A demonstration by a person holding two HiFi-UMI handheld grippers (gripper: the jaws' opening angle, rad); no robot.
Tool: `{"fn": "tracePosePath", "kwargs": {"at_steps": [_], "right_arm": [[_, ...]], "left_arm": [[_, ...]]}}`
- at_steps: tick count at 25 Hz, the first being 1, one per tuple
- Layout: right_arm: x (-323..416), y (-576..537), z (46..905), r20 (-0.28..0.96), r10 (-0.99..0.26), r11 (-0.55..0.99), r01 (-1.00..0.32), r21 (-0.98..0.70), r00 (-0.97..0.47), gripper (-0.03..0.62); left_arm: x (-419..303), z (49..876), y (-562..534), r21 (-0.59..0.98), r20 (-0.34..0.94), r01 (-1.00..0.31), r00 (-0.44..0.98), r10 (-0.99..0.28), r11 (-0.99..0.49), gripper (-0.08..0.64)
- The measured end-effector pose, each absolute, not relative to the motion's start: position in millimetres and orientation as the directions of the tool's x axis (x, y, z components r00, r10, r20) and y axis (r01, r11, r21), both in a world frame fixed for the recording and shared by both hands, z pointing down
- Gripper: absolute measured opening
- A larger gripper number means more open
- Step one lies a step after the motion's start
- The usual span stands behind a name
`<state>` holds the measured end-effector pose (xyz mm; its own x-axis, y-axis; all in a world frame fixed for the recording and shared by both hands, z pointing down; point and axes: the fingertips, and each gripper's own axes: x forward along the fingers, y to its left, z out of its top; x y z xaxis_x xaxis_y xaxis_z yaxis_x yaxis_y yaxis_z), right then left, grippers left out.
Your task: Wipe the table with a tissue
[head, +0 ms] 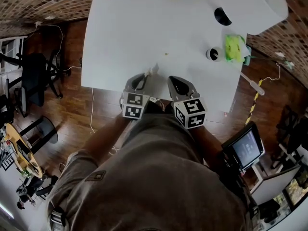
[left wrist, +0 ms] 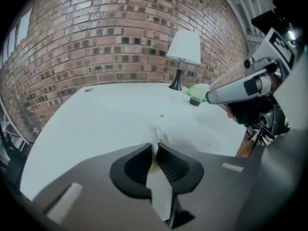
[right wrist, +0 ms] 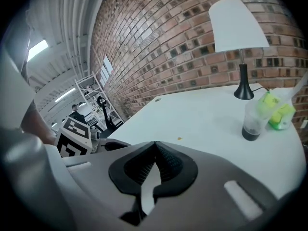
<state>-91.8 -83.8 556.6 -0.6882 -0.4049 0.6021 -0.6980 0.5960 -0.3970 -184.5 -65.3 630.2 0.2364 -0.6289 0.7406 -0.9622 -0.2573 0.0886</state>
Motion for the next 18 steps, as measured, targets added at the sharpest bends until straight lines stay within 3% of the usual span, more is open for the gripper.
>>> {"fn": "tracePosePath", "kwargs": {"at_steps": [18], "right_arm": [[-39,-135,526,0.546,-0.554,0.534,-0.772,-0.345,-0.628,0.011]], "left_arm": [[-138,578,-142,0.086,0.630,-0.937,0.314,-0.710,-0.339,0.040]]}}
